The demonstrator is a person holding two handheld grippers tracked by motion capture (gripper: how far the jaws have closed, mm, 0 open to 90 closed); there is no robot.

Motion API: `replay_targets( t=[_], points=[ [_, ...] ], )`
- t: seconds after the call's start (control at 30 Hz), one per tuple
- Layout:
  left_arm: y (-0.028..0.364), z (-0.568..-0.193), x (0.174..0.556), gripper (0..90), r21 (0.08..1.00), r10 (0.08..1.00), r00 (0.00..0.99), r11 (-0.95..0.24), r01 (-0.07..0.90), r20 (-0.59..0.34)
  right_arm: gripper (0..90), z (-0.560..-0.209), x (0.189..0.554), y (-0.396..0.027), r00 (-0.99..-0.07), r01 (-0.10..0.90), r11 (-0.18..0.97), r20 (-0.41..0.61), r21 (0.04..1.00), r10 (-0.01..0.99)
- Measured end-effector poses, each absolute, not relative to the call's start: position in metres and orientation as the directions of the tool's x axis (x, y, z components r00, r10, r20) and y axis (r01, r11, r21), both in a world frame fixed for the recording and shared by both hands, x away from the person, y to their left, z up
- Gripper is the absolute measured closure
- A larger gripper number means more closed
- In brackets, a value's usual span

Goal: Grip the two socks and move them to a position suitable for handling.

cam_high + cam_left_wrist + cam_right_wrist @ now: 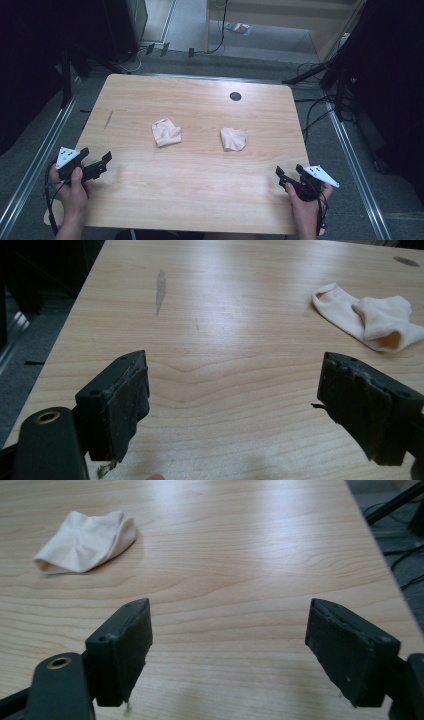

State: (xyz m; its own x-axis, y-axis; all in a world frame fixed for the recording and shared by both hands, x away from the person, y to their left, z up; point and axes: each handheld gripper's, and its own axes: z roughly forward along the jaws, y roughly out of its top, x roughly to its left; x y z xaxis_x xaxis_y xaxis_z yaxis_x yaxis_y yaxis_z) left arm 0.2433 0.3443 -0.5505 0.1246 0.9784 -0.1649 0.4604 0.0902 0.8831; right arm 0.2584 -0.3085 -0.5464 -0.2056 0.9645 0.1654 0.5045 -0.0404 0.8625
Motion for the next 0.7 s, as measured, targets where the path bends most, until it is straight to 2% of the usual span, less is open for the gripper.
replay_targets(
  t=[0.1,0.3,0.7],
  points=[
    [0.344,-0.551,0.245,13.9,0.881,0.984,0.084,0.099,0.463,-0.155,20.2,-0.542,0.256,-0.311,-0.195,0.497,-0.063,0.182,0.866,0.964],
    [0.341,-0.55,0.247,13.9,0.875,0.987,0.083,0.08,0.478,-0.136,21.3,-0.523,0.254,-0.304,-0.176,0.464,-0.066,0.165,0.883,0.97],
    [0.342,-0.55,0.247,14.0,0.874,0.985,0.096,0.078,0.48,-0.14,23.8,-0.484,0.278,-0.26,-0.256,0.401,-0.053,0.167,0.915,0.952]
  ],
)
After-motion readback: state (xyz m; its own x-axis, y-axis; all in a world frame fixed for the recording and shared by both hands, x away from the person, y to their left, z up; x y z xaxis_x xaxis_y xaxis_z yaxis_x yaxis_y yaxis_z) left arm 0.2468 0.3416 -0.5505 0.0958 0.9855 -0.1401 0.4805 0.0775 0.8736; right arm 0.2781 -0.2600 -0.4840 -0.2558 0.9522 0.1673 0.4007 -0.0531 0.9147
